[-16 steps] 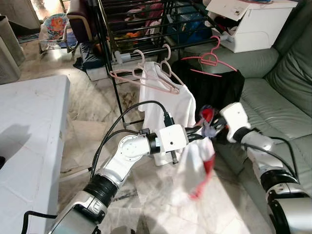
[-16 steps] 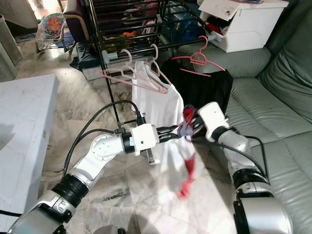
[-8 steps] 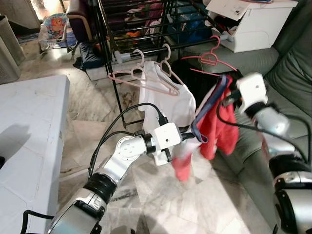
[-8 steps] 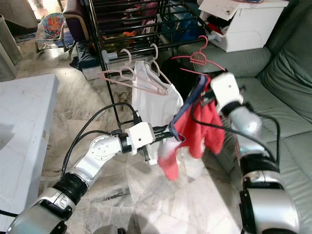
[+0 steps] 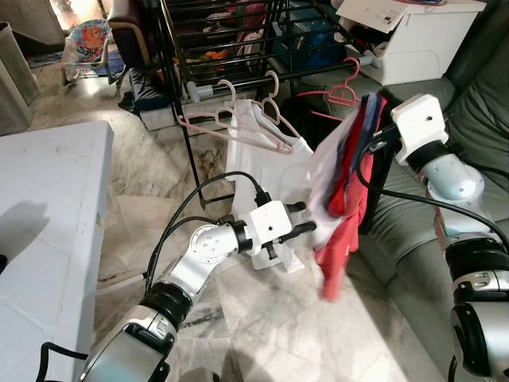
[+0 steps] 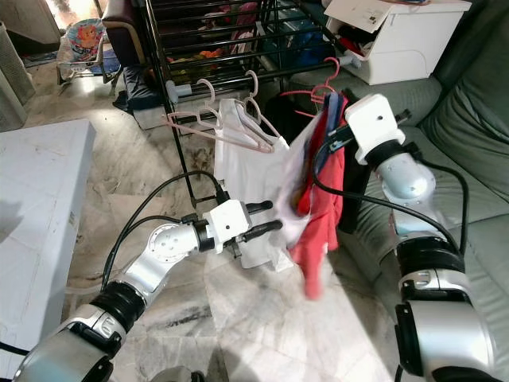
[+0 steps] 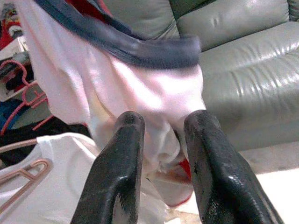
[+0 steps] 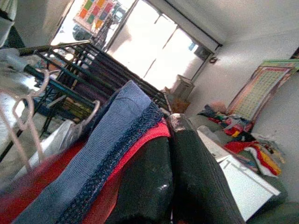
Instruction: Hang hanger
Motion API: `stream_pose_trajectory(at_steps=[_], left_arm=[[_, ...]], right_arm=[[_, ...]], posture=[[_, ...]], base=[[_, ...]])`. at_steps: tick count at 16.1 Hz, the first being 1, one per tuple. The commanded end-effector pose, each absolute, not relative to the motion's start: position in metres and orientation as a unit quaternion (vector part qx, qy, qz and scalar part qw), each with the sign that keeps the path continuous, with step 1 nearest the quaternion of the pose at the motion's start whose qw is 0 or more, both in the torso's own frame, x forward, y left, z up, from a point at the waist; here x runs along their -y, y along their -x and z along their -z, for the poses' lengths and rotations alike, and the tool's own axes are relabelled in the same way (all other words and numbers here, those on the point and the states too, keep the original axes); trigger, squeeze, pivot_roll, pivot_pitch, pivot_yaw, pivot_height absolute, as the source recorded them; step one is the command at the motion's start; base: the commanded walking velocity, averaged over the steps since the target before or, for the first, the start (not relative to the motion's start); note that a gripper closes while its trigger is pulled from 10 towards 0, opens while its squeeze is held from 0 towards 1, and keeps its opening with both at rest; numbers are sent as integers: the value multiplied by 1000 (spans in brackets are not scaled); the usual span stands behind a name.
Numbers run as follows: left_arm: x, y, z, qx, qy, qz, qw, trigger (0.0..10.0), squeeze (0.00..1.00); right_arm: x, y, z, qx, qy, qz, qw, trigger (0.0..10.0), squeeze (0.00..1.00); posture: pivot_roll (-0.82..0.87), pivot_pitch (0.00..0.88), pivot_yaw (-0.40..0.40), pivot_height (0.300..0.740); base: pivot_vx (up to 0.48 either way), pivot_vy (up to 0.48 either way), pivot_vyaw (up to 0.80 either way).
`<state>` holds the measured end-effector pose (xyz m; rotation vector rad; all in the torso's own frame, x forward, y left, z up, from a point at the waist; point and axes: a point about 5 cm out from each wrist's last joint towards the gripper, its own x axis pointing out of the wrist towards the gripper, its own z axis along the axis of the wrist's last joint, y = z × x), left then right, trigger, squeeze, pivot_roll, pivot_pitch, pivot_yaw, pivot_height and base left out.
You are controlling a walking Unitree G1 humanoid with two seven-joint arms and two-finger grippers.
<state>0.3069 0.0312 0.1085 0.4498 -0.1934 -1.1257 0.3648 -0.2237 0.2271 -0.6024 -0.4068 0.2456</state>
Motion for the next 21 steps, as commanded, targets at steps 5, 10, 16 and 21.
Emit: stream_pose_trajectory(at_steps=[5,10,16,21], left_arm=[[-39,-308,-80,16,-176,465,867,10000,1000],[-33,-320,-83,-35,-13,326,945,10000,1000],[-16,-304,-98,42,-77,382,920,10000,1000],[-19,-291,-94,88,-180,395,897,10000,133]], right_arm=[[212,-367,-248,230,304,-126,916,0,0],[199,-374,-253,219,296,-118,922,0,0],[182,-385,-251,205,281,-77,934,0,0],[165,-394,-252,194,257,-73,944,0,0]], posture=[[-61,0,25,740],[-68,45,-2,740],[-57,50,-2,740],[-60,86,-31,740]], base=[[0,0,0],[0,0,0],[0,0,0],[0,0,0]])
